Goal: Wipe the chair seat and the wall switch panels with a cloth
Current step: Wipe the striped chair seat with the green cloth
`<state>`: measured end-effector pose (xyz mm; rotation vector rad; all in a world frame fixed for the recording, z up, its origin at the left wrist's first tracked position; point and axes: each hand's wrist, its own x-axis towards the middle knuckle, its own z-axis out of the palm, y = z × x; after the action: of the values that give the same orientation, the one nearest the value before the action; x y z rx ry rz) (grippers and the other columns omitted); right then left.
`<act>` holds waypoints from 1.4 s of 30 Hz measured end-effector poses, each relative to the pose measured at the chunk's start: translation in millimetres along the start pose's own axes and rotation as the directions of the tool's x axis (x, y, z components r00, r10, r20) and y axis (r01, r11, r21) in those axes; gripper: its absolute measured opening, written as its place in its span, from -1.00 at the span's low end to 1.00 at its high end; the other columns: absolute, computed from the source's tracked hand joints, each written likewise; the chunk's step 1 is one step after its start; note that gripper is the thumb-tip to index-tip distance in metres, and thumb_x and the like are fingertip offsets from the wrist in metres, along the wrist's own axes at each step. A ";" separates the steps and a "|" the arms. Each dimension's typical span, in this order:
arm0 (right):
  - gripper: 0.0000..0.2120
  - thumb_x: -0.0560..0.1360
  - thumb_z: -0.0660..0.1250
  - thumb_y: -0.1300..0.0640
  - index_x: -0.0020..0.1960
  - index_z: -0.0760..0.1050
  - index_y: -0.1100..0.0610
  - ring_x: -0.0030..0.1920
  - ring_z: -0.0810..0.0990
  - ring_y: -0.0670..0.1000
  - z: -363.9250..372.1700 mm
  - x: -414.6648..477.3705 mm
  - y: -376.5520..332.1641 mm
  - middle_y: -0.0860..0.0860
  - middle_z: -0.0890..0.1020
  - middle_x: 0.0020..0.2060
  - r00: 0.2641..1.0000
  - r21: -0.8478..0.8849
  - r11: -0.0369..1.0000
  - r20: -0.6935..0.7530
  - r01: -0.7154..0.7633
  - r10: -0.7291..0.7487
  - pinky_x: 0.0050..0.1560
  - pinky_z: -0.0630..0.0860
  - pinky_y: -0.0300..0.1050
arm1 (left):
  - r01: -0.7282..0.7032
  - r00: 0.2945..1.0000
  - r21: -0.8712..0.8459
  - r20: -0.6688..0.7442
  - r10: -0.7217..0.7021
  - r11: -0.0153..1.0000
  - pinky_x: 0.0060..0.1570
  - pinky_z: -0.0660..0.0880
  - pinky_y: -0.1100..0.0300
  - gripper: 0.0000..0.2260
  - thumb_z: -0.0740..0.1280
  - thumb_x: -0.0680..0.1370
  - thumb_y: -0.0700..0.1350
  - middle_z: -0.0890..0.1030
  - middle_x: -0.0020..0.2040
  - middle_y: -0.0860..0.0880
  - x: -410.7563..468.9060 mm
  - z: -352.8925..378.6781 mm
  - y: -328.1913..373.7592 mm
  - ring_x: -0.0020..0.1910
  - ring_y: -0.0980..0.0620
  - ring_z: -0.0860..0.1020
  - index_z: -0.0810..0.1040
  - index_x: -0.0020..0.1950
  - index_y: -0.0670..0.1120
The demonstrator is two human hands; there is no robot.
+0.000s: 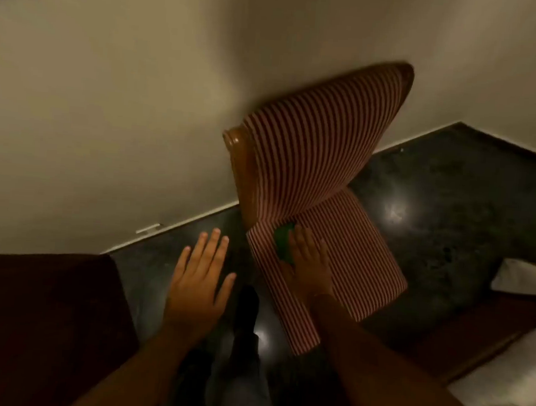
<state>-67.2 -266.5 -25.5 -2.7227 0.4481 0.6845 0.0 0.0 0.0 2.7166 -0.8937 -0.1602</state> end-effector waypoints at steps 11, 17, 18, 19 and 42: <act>-0.19 0.72 0.11 -0.19 0.72 -0.30 0.09 0.72 -0.26 0.09 71.7 71.0 41.6 0.05 -0.25 0.72 0.976 -0.060 0.998 0.216 0.029 -0.015 0.73 -0.22 0.17 | 0.135 0.983 0.048 0.117 -0.139 0.990 0.77 -0.26 0.05 -0.34 0.15 0.77 0.16 0.14 0.83 -0.11 31.6 79.0 8.9 0.82 -0.11 0.07 0.18 0.82 -0.12; -0.16 0.69 0.28 0.09 0.73 -0.23 0.06 0.73 -0.21 0.11 79.6 93.8 50.1 0.05 -0.19 0.73 0.979 0.097 0.994 0.196 0.044 -0.063 0.74 -0.10 0.14 | 0.159 0.977 0.051 0.138 -0.164 0.986 0.78 -0.18 0.01 -0.33 0.18 0.77 0.16 0.09 0.84 -0.08 26.9 90.9 10.7 0.83 -0.06 0.01 0.14 0.83 -0.10; -0.16 0.67 0.28 0.18 0.73 -0.21 0.07 0.73 -0.21 0.12 79.5 96.7 50.1 0.05 -0.18 0.73 0.978 0.115 0.992 0.197 0.045 -0.067 0.74 -0.09 0.14 | 0.161 0.974 0.058 0.152 -0.168 0.985 0.78 -0.22 0.03 -0.33 0.17 0.77 0.16 0.08 0.84 -0.08 26.1 90.4 10.4 0.82 -0.06 0.00 0.14 0.83 -0.10; -0.16 0.65 0.27 0.26 0.73 -0.19 0.09 0.73 -0.21 0.13 78.6 98.9 49.3 0.06 -0.17 0.73 0.977 0.134 0.990 0.200 0.040 -0.067 0.74 -0.06 0.13 | 0.160 0.973 0.064 0.159 -0.168 0.985 0.77 -0.23 0.04 -0.33 0.15 0.77 0.17 0.08 0.84 -0.08 24.7 90.0 9.5 0.82 -0.06 0.00 0.13 0.83 -0.09; -0.27 0.49 0.20 0.39 0.66 0.20 0.22 0.69 0.06 0.22 -98.2 -31.7 -71.2 0.16 0.17 0.67 0.937 0.214 0.939 -0.283 0.270 -0.204 0.59 0.37 0.28 | 0.170 0.983 0.146 -0.102 -0.156 0.975 0.68 0.15 -0.12 -0.35 0.13 0.74 0.16 0.27 0.78 -0.12 1.6 -105.0 -9.1 0.76 -0.17 0.24 0.31 0.77 -0.14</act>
<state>-28.0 -229.8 87.7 -2.5703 0.2325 0.1941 26.3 29.7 97.7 2.9149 -0.6841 -0.0010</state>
